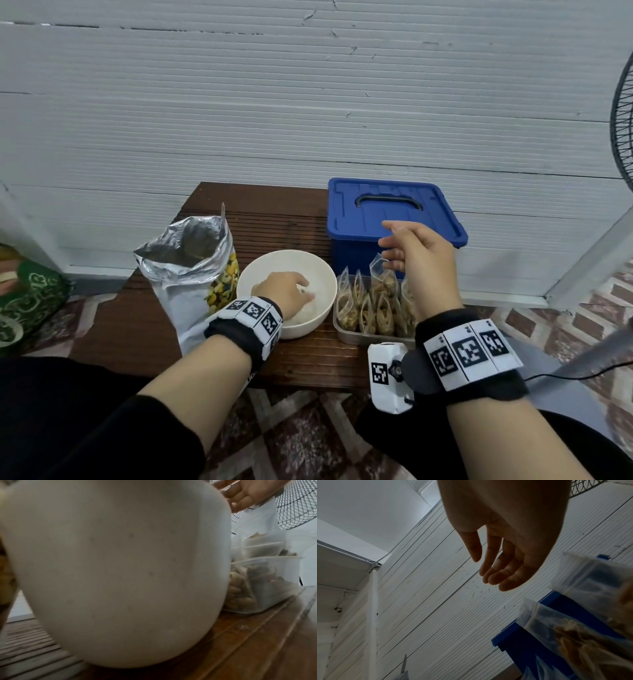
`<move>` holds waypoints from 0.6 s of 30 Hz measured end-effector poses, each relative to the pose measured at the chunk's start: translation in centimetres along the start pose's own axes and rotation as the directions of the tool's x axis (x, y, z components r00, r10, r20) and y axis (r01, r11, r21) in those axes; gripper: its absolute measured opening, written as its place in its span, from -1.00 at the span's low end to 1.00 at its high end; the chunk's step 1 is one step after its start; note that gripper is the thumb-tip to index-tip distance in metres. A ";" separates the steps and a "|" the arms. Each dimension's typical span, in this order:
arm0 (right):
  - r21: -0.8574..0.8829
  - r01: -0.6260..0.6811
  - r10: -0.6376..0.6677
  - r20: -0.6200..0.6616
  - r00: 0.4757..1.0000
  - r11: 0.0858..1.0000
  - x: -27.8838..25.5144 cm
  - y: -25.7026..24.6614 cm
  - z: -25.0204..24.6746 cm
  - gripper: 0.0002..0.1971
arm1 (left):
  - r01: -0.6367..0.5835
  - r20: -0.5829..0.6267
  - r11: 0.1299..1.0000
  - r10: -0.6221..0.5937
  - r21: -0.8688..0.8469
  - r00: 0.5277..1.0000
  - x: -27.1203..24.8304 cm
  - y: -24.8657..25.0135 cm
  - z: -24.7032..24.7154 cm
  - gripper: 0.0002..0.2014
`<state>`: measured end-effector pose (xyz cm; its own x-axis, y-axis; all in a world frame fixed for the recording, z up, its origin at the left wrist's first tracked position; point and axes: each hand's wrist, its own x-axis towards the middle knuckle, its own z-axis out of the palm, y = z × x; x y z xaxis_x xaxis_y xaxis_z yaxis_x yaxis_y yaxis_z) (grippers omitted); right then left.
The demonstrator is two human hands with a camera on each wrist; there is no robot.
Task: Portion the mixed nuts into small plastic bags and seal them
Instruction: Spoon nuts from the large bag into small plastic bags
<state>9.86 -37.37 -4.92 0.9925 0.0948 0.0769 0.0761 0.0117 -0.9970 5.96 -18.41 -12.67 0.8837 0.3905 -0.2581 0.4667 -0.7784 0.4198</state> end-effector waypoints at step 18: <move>-0.233 -0.006 0.043 0.154 0.987 0.972 -0.8 1.0 2.6 -0.79 | -0.269 -0.250 0.290 0.101 -0.918 0.963 -3.5 3.7 -3.7 -0.84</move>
<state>8.91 -34.87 -5.94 0.9684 0.2473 0.0336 0.0902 -0.2209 -0.9711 4.75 -20.88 -7.02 0.9072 0.4205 0.0118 -0.0688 0.1206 0.9903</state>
